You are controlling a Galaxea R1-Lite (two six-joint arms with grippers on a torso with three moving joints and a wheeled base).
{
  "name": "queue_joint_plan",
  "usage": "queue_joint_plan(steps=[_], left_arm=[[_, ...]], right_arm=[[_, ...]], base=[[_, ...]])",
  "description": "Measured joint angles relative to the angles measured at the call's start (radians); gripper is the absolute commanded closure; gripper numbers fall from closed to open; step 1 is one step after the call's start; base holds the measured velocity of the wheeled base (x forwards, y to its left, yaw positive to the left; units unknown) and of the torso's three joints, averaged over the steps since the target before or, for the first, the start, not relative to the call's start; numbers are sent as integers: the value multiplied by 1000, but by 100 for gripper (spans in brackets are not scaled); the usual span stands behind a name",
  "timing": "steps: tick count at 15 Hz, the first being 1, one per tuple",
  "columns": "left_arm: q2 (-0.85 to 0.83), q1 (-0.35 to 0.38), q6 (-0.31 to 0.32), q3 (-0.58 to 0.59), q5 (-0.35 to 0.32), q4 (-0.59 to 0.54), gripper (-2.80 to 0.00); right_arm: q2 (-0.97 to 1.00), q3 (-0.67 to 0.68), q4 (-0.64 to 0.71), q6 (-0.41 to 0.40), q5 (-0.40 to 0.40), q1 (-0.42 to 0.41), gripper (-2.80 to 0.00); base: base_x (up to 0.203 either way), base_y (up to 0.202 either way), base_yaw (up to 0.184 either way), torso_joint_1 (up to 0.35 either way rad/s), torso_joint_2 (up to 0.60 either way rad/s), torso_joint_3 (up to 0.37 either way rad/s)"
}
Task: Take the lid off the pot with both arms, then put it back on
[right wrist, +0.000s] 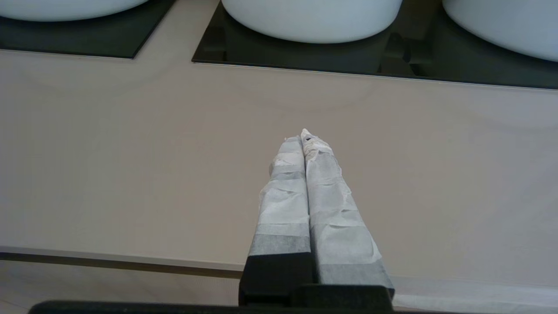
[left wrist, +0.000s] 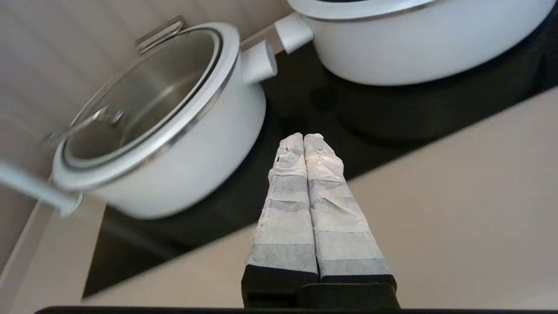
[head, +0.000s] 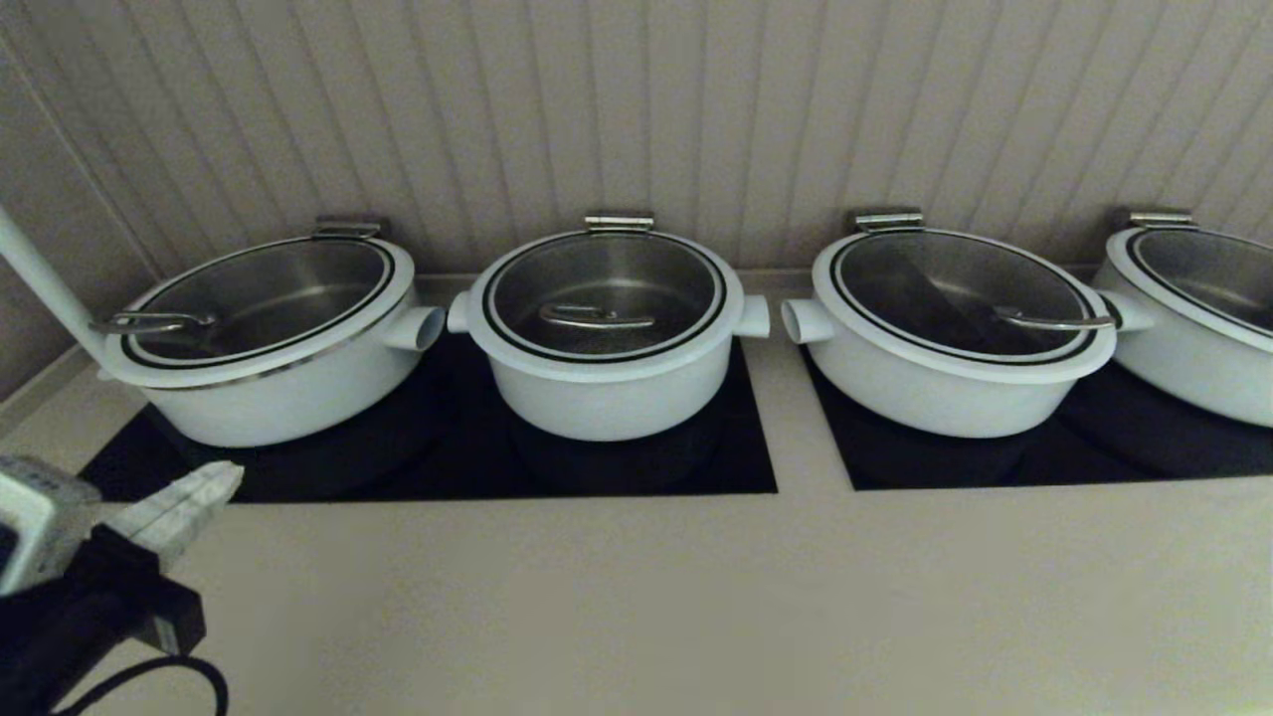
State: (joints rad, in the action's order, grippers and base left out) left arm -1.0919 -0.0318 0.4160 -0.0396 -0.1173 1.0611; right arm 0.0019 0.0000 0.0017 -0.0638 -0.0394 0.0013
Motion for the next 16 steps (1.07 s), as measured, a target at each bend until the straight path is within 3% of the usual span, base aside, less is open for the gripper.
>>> queue_joint_plan(steps=[4,9,11,16], left_arm=[[193,22,-40,36,4,-174,0],[497,69,-174,39,6,-551,0],[601,77,-200,39,7,-680,0],[794,87,-286,40,13,-928,0]], right_arm=[[0,0,0,0,0,0,0],[0,0,0,0,0,0,0],[0,0,0,0,0,0,0],[0,0,0,0,0,0,0]], base=[[0,0,0,0,0,0],[0,0,0,0,0,0],[0,0,0,0,0,0],[0,0,0,0,0,0]])
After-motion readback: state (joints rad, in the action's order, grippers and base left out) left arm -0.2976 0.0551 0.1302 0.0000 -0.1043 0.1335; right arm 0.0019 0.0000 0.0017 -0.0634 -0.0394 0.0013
